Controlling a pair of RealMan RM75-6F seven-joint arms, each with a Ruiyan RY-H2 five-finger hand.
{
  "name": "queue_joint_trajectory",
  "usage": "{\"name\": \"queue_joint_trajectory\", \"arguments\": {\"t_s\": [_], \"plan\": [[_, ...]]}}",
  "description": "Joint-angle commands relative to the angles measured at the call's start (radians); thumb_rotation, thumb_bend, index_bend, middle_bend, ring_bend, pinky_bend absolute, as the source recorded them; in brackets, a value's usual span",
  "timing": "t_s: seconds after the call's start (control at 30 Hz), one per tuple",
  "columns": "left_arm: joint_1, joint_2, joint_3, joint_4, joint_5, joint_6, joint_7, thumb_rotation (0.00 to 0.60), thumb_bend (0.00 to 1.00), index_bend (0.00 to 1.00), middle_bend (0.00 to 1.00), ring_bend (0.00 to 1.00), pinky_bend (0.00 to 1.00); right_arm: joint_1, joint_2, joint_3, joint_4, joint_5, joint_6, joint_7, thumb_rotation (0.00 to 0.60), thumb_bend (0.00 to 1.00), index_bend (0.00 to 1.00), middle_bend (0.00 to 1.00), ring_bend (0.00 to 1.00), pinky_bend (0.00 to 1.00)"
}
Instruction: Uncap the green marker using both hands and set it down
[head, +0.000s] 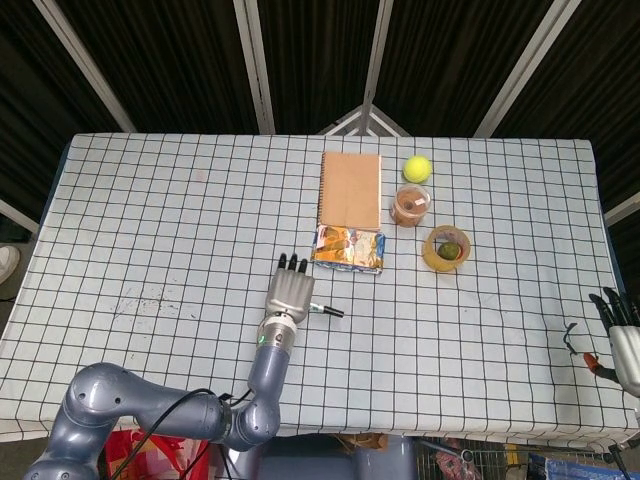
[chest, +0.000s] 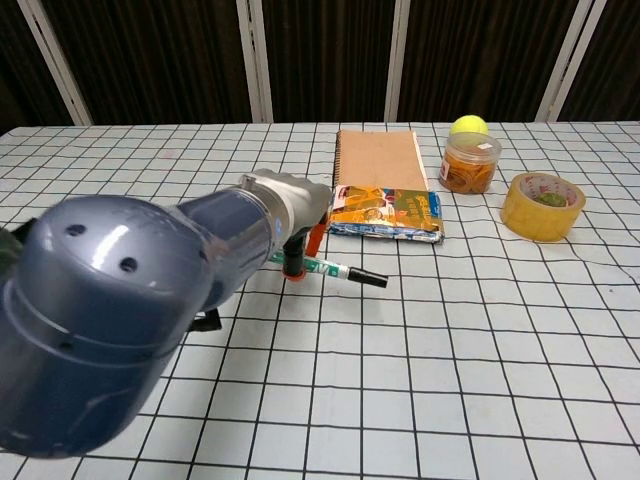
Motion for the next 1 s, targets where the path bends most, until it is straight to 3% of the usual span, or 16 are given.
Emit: {"name": "queue_joint_trajectory", "arguments": {"t_s": [0.03,0.4,0.57,0.77,1.0], "plan": [[0.042,0.078,-0.001,-0.099,0.015,0.061,-0.007,0.600,0.53,0.56,0.08,0.00,0.00,0.007,-0.002,0.004,-0.009,0.002,-0.005,-0.008,0.600,0.26,0.14,0.08,0.08,0.04],[0.138,0.290,-0.001,-0.338,0.084,0.078,-0.095,0.600,0.53,0.54,0.09,0.00,0.00,0.054,-0.022,0.032,-0.066,0.013,-0.029,-0.080,0.600,0.26,0.14,0.08,0.08,0.04],[0.171,0.356,0.002,-0.390,0.149,0.055,-0.174,0.600,0.53,0.54,0.09,0.00,0.00,0.085,-0.045,0.057,-0.101,0.030,-0.041,-0.103,0.600,0.26,0.14,0.08,0.08,0.04],[0.151,0.344,-0.016,-0.367,0.157,0.037,-0.206,0.600,0.53,0.55,0.09,0.00,0.00,0.133,-0.070,0.100,-0.186,0.050,-0.059,-0.123,0.600,0.26,0.18,0.08,0.08,0.04],[0.072,0.278,-0.053,-0.290,0.087,0.036,-0.171,0.600,0.53,0.55,0.09,0.00,0.00,0.206,-0.080,0.172,-0.385,0.136,-0.107,-0.167,0.600,0.26,0.23,0.08,0.08,0.04]]}}
